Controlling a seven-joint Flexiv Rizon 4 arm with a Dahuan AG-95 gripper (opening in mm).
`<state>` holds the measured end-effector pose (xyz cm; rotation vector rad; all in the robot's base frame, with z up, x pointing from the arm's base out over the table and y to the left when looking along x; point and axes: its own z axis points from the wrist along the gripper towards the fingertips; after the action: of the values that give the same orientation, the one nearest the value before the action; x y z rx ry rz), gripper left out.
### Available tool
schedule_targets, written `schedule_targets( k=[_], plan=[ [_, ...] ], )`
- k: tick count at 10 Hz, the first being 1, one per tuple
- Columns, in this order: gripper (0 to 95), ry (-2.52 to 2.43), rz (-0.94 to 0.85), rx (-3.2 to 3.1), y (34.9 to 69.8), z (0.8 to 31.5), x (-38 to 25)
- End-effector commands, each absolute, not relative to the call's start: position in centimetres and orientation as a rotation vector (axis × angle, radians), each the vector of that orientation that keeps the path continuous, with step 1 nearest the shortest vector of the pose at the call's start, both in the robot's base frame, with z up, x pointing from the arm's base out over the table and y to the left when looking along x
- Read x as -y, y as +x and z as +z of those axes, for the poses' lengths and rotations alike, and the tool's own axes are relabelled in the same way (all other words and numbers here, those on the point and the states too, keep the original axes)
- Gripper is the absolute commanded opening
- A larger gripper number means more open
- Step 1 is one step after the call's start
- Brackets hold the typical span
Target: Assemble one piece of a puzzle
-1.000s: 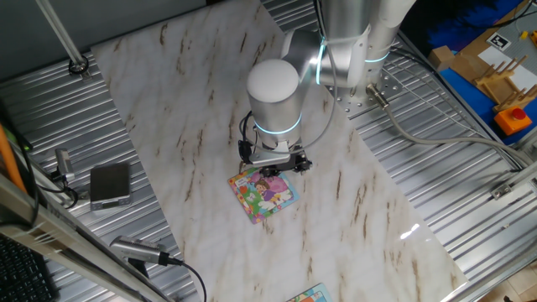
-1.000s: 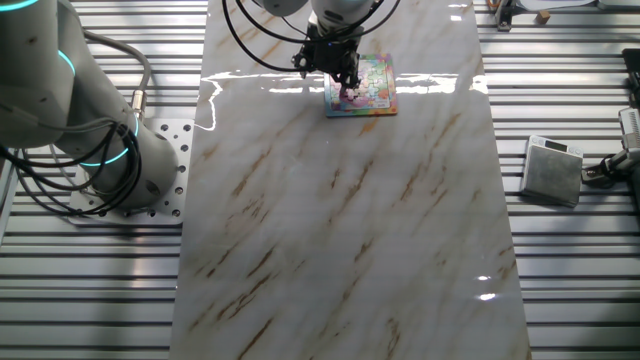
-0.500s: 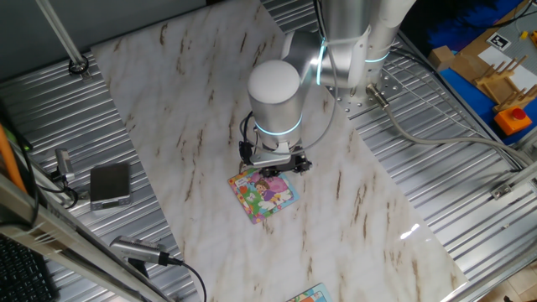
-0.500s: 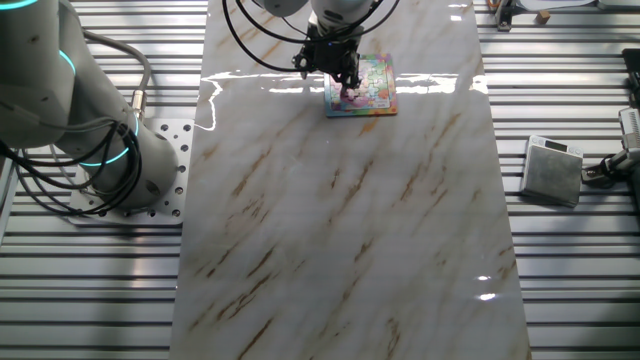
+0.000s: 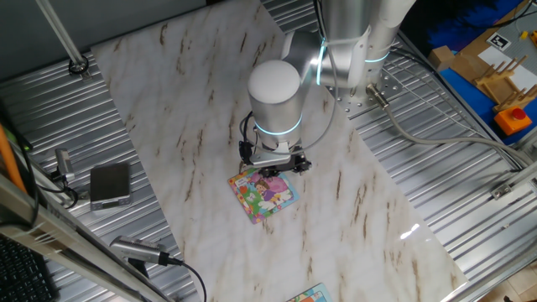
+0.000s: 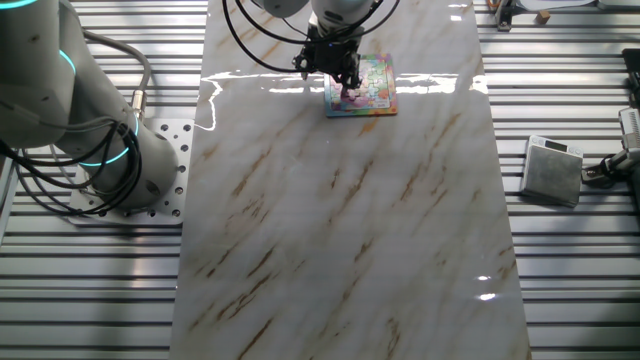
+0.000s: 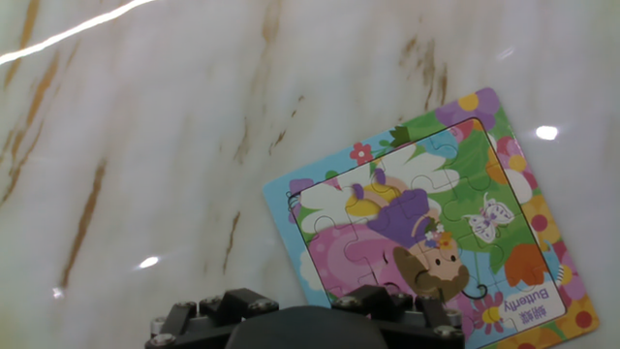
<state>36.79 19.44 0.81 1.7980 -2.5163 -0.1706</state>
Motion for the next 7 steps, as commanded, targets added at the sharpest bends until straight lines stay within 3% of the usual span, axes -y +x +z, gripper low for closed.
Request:
schedule_targets(
  k=[1, 4, 5, 6, 7],
  plan=[
    [57.0, 1.799, -0.166, 2.519, 36.81, 0.76, -19.36],
    [57.0, 1.795, -0.168, 2.518, 37.22, 1.19, -19.06],
    [76.0, 1.788, -0.171, 2.524, 37.13, 1.13, -19.06],
    [76.0, 1.789, -0.171, 2.52, 37.13, 1.15, -19.06],
    [57.0, 1.788, -0.171, 2.52, 37.14, 1.16, -19.06]
  ],
)
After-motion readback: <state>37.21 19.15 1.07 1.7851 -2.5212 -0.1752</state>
